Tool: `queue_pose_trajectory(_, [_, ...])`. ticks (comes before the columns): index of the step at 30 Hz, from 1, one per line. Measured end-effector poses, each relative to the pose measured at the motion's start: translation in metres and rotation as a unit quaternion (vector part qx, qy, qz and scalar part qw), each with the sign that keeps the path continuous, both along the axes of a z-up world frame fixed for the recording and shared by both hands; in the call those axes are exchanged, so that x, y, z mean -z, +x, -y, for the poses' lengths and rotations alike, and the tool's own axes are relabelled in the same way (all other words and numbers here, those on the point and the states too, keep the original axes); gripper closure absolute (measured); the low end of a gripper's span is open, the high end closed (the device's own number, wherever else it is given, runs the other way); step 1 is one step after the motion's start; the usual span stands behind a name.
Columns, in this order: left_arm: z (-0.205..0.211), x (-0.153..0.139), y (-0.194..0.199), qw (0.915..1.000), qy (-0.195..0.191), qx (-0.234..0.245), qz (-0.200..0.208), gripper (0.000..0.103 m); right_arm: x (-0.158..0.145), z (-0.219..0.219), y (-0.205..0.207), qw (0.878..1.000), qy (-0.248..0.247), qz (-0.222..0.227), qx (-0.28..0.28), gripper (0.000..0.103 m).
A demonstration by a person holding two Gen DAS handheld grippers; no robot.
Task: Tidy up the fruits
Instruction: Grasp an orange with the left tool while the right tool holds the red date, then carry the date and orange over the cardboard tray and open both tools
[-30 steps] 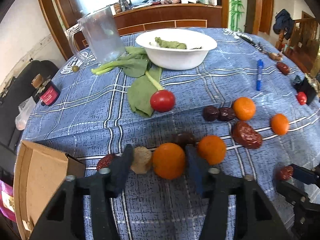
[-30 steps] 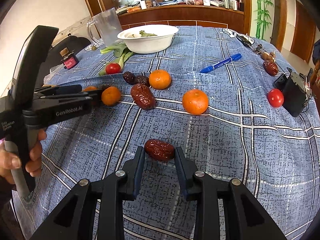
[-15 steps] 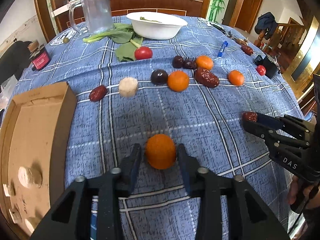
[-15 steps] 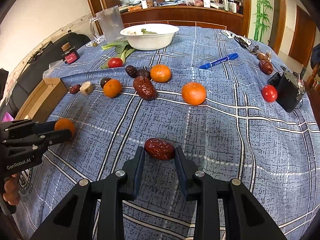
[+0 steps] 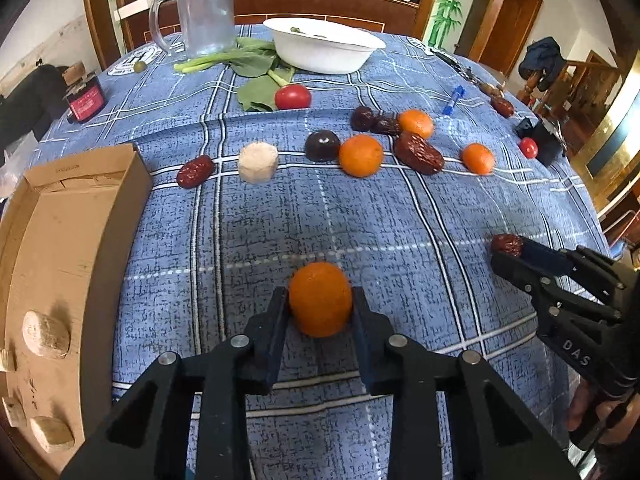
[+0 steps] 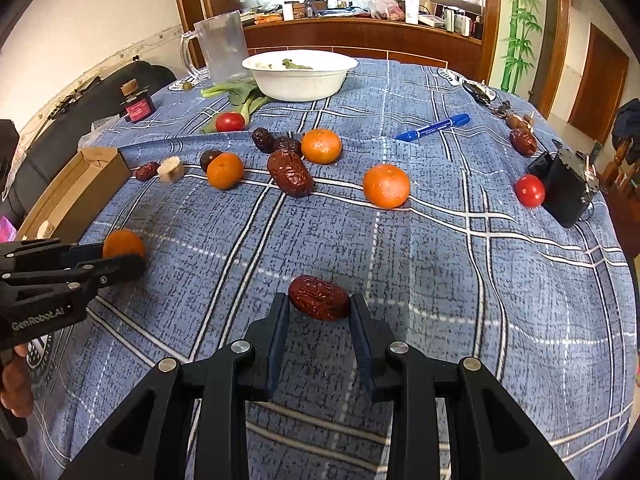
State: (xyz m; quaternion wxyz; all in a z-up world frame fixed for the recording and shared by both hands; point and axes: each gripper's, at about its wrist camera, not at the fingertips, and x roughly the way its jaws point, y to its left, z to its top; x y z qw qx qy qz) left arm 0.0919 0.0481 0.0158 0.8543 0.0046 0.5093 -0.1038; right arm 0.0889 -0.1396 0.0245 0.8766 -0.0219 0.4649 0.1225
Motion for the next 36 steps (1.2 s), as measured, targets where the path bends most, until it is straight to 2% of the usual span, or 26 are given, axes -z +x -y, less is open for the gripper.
queue_pose_trajectory(4, [-0.001,-0.004,-0.011,0.9997,-0.022,0.001,-0.012,0.074,-0.011,0.004,-0.013,1.0,0.003,0.01,0.003,0.071])
queue_pose_trajectory(11, [-0.007,-0.023,-0.045,0.998,-0.062,0.01,-0.004,0.074,-0.033,0.005,-0.043,0.999,0.004,0.032,0.004,0.071])
queue_pose_trajectory(20, [-0.021,-0.043,-0.078,0.9978,-0.063,0.007,0.019,0.074,-0.041,-0.01,-0.067,0.999,0.006,0.03,0.013,0.071])
queue_pose_trajectory(29, [-0.069,-0.065,-0.088,0.9968,-0.061,-0.025,0.045,0.074,-0.057,-0.063,-0.06,0.999,0.011,0.041,-0.015,0.07])
queue_pose_trajectory(36, [-0.13,-0.078,-0.087,0.9932,-0.061,-0.078,0.06,0.074,-0.069,-0.118,-0.048,0.997,0.019,0.047,-0.053,0.07])
